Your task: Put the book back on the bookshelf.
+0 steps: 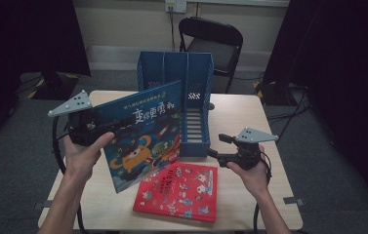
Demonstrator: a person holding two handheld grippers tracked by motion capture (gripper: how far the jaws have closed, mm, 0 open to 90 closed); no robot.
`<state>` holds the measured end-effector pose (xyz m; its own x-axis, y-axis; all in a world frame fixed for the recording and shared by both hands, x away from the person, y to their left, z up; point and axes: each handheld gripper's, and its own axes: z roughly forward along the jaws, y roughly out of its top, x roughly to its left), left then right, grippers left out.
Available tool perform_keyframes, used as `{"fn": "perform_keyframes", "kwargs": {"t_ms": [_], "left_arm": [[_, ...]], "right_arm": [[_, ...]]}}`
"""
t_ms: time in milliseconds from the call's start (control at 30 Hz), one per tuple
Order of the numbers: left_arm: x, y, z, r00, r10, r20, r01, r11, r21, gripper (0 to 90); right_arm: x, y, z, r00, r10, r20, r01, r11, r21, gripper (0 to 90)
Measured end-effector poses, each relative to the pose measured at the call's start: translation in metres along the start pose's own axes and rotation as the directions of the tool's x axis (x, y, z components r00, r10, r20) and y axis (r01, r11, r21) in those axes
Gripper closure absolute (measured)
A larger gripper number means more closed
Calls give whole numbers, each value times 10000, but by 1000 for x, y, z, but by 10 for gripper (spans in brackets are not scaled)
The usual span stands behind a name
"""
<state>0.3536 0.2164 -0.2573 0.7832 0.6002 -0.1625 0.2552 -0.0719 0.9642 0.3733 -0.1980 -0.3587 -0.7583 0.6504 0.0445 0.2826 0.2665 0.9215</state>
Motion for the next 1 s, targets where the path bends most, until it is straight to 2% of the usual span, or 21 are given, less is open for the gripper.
{"fn": "perform_keyframes", "kwargs": {"t_ms": [233, 333, 467, 633, 867, 1000], "left_arm": [[1, 7, -4, 9999, 64, -120, -65, 10000, -55, 835], [1, 10, -6, 9999, 69, -73, -70, 9998, -203, 835], [-1, 17, -9, 9997, 121, -217, -128, 9994, -333, 835], [3, 21, -10, 9994, 10, -337, -29, 9984, -566, 835], [6, 25, -8, 9969, 17, -782, -67, 9979, -641, 835], [9, 28, -6, 9949, -194, -986, 116, 9968, -796, 836]], "right_arm": [[0, 0, 1, 10000, 5, -31, -5, 10000, 46, 295], [0, 0, 1, 10000, 24, -34, -24, 10000, 46, 295], [0, 0, 1, 10000, 36, -34, -36, 10000, 45, 294], [0, 0, 1, 10000, 7, -58, -6, 10000, 66, 293], [0, -1, 2, 10000, 19, -56, -18, 10000, 69, 293], [-1, 0, 2, 10000, 43, -49, -43, 10000, 59, 293]]}}
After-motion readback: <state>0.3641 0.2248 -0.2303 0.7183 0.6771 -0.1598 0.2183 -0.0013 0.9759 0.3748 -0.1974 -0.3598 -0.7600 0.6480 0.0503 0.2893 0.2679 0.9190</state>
